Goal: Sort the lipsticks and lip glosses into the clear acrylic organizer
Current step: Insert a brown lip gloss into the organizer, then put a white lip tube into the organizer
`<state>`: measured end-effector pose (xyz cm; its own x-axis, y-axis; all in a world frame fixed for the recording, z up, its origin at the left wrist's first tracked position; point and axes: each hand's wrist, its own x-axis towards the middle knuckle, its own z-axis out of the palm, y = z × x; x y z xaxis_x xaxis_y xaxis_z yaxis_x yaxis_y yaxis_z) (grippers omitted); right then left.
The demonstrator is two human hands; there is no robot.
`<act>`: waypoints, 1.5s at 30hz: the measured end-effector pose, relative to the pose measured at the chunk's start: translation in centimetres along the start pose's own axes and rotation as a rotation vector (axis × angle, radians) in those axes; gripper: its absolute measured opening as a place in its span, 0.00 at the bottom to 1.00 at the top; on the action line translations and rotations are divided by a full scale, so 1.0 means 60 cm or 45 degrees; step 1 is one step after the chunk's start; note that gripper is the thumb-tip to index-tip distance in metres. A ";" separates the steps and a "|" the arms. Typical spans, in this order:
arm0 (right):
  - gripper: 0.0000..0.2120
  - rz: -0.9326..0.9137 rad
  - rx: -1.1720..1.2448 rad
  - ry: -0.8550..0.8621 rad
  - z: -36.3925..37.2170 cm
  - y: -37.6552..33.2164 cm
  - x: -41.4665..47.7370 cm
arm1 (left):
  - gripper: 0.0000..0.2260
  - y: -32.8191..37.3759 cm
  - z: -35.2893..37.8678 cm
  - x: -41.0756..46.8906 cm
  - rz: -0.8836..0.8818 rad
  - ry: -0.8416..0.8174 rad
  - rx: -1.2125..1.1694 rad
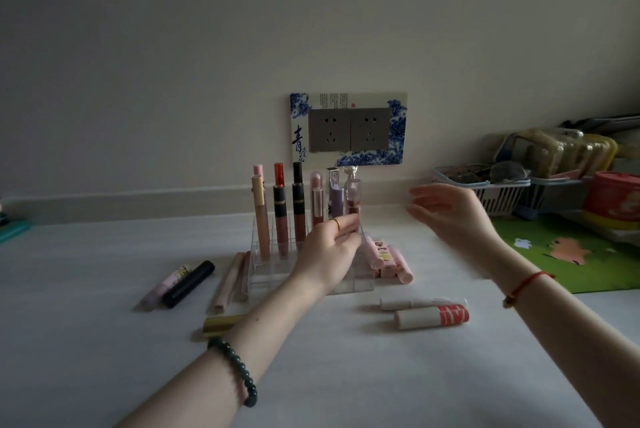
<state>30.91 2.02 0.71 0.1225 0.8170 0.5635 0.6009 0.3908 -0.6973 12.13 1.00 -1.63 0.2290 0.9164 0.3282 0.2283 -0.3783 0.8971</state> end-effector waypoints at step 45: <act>0.15 -0.256 0.259 0.087 -0.071 -0.049 -0.071 | 0.14 0.029 0.066 0.004 0.446 -0.014 0.332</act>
<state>31.96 -4.42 2.26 0.0745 0.6867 0.7231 0.4486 0.6246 -0.6393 16.31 0.06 -1.16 0.3452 0.7258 0.5950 0.3658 -0.6879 0.6269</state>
